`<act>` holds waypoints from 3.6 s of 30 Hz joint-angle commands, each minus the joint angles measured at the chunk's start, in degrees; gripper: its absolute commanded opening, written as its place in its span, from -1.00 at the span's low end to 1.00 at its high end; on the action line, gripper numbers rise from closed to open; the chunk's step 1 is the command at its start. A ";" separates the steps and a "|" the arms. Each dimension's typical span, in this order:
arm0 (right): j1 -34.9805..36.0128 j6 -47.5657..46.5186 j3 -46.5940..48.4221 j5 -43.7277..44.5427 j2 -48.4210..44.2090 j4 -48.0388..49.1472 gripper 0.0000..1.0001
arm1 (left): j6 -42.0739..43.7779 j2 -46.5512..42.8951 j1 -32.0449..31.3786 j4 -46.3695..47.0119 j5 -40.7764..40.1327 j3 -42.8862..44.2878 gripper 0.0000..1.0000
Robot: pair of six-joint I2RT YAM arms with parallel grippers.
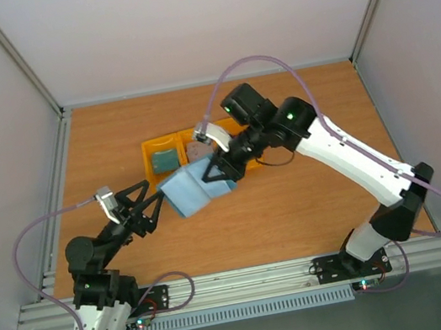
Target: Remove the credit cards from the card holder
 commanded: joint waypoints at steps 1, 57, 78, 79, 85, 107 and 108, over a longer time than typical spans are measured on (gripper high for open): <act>-0.16 12.85 -12.67 3.48 -6.67 -4.62 -0.98 | 3.65 -0.84 -0.22 -3.20 -6.53 0.06 0.71; -47.18 7.53 -76.97 46.66 -30.35 82.64 0.97 | 18.80 10.21 12.84 -21.78 -40.78 3.05 0.99; -49.73 8.00 -90.38 37.46 1.63 133.08 0.97 | 43.87 48.09 12.92 -42.19 -55.17 31.69 0.99; -49.73 7.74 -89.82 36.74 2.33 133.33 0.97 | 44.25 50.00 12.96 -43.88 -56.36 34.53 0.99; -49.76 7.03 -87.41 34.71 1.46 127.92 0.97 | 45.82 55.69 12.98 -37.12 -51.31 42.70 0.99; -49.82 4.29 -82.04 27.91 0.76 116.71 0.97 | 41.39 63.53 12.57 28.24 -47.10 11.21 0.99; -49.82 4.26 -82.24 27.65 0.72 117.12 0.97 | 39.57 63.82 12.57 30.81 -48.16 10.29 0.99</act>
